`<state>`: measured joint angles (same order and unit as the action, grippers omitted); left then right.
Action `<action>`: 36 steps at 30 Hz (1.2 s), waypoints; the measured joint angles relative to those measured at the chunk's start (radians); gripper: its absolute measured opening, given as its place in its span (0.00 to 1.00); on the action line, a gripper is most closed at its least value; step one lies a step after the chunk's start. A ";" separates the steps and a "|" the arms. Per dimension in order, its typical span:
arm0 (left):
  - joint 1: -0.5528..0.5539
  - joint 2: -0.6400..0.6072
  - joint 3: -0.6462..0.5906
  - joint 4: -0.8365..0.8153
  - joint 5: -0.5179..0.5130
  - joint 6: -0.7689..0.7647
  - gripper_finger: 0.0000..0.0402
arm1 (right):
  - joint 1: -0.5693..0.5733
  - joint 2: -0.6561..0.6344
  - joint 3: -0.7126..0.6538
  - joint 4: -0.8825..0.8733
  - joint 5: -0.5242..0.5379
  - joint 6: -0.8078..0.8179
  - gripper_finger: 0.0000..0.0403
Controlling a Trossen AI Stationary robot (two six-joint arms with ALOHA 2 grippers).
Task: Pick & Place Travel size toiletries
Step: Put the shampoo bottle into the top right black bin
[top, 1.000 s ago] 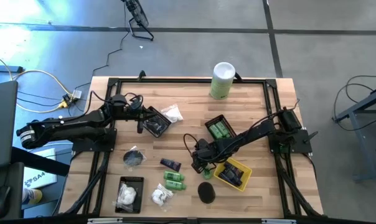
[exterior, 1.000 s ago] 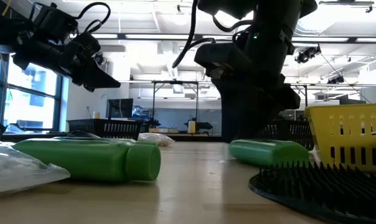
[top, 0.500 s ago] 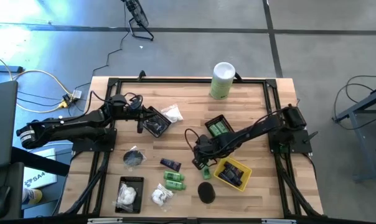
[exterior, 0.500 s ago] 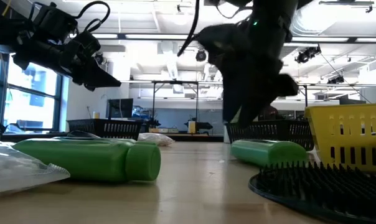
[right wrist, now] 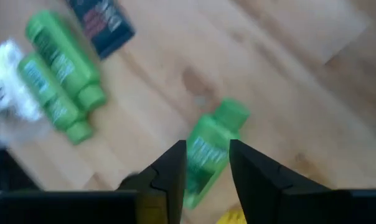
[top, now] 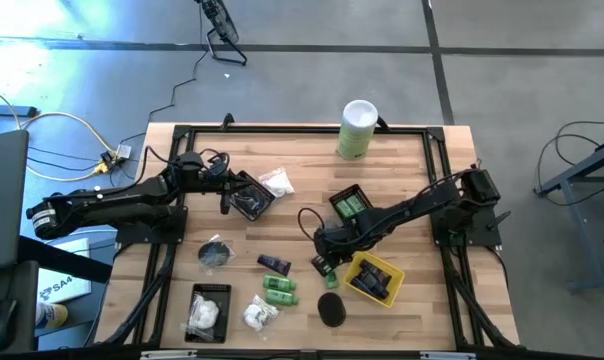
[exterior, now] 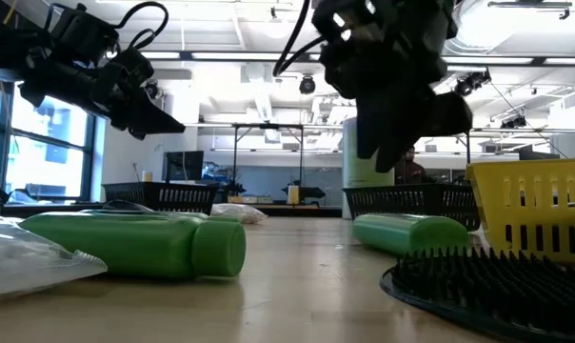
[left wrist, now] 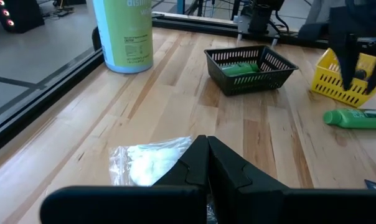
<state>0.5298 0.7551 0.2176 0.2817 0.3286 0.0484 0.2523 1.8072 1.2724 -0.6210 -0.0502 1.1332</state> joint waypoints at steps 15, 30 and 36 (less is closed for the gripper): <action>0.000 0.000 0.000 0.000 0.000 0.001 0.00 | 0.003 0.026 0.001 0.006 0.132 0.044 0.28; 0.000 0.000 0.000 0.000 0.000 0.003 0.00 | 0.052 0.026 0.082 -0.028 0.089 0.090 0.03; 0.000 0.000 0.000 0.000 0.000 0.003 0.00 | 0.073 0.028 0.142 -0.079 0.163 0.099 0.01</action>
<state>0.5300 0.7547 0.2176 0.2813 0.3283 0.0509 0.3257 1.8356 1.4147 -0.6999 0.1132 1.2320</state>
